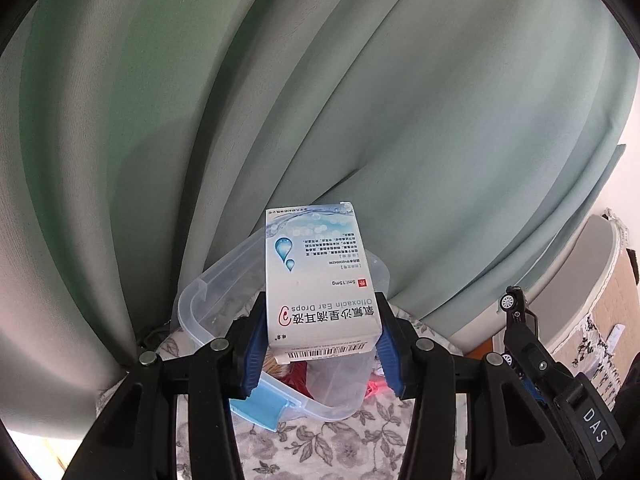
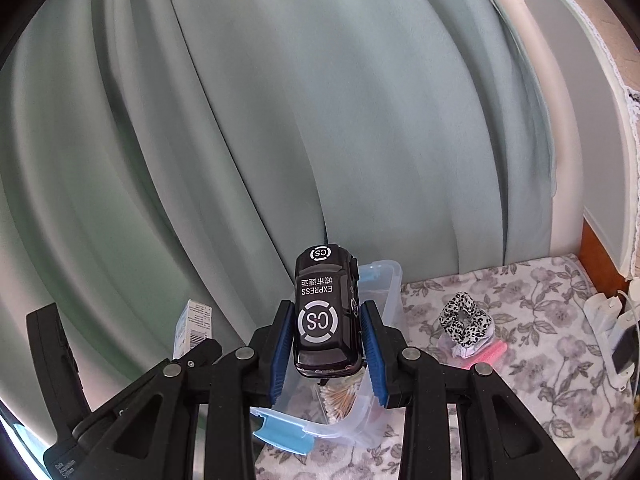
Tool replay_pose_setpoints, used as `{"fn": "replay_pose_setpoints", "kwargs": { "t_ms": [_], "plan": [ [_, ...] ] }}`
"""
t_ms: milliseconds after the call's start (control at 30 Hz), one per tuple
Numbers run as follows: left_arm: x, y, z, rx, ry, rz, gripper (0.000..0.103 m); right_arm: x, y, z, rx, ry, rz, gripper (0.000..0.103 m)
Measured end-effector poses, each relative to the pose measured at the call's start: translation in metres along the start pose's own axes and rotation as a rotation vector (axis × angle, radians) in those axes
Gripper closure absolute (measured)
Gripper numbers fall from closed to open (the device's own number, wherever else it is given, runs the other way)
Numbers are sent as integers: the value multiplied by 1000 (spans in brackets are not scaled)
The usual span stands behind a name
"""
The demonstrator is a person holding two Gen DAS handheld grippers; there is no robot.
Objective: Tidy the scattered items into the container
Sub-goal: 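Lift ear-drops box and toy car and carry both over the container, then lower ear-drops box and toy car into the container and open both tools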
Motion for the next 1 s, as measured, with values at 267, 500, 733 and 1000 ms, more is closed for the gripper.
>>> {"fn": "replay_pose_setpoints", "kwargs": {
  "t_ms": [267,500,733,1000],
  "plan": [
    [25,10,-6,-19,46,19,53,25,1,-18,-16,73,-13,67],
    [49,18,-15,-37,95,43,53,50,1,-39,-20,149,-25,67],
    [68,24,-21,-53,130,64,53,70,-5,-52,-24,207,-28,67],
    [83,27,-27,-72,158,85,53,99,-14,-70,-22,271,-28,67]
  ]
}}
Point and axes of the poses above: each gripper's, at about its wrist camera, not at the fingertips, and x roughly the way its jaws point, y to its left, z to its top, the point moved 6 cm from there along x, roughly the way its jaws point, and after that the axes turned 4 degrees about z, right-handed, at the moved point
